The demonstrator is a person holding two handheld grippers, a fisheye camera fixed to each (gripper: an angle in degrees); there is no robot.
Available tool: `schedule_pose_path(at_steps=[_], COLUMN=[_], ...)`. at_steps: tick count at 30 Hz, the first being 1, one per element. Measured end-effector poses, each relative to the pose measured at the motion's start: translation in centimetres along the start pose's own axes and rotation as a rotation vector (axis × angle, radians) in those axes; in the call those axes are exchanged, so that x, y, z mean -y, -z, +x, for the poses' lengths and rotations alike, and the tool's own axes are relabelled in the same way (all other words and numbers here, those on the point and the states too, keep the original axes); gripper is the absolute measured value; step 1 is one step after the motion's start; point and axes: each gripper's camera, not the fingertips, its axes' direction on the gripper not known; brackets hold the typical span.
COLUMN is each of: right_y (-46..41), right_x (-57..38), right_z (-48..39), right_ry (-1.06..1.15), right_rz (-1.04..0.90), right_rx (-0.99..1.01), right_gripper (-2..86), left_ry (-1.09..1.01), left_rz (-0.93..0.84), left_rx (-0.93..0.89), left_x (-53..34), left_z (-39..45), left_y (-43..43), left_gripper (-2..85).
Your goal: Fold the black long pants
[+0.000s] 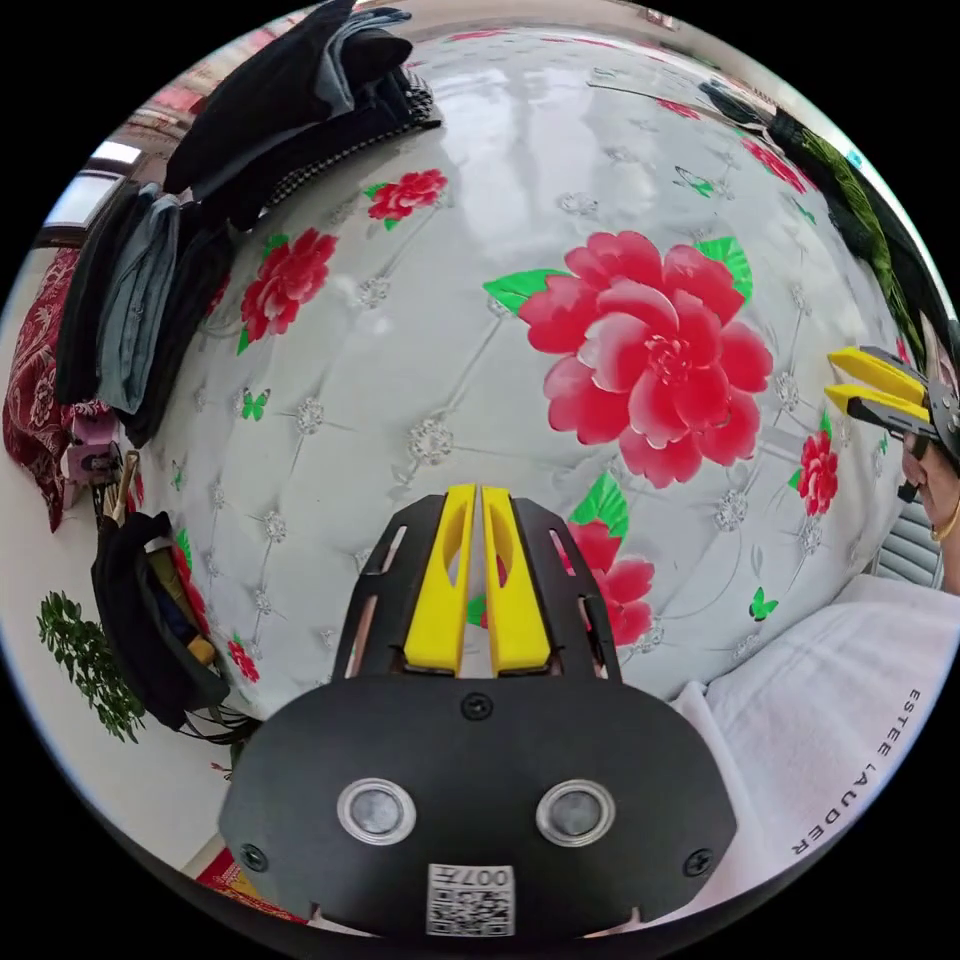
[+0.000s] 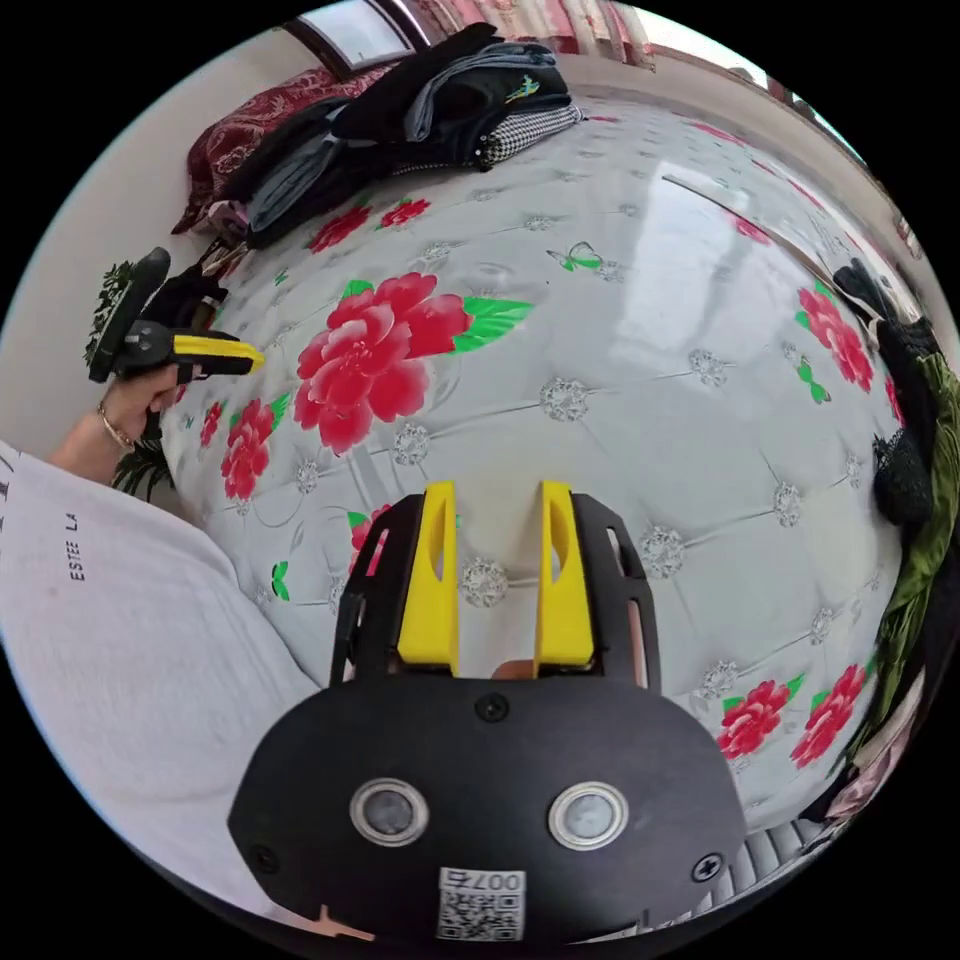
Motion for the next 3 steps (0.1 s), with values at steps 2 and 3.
schedule_pose_path(at_steps=[2,3], right_y=[1.3,1.7], right_x=[0.4,0.6], right_z=[1.6,2.4], right_ry=[-0.05,-0.065], right_rz=[0.008,-0.004], right_rx=[0.043,0.065], right_gripper=[7.5,7.6], left_ry=[-0.004,0.008], left_rz=[-0.032,-0.031], left_rx=[-0.006,0.014], left_x=[0.1,0.1], left_z=[1.6,2.3], left_y=[-0.8,-1.0], left_gripper=[-0.9,-0.9])
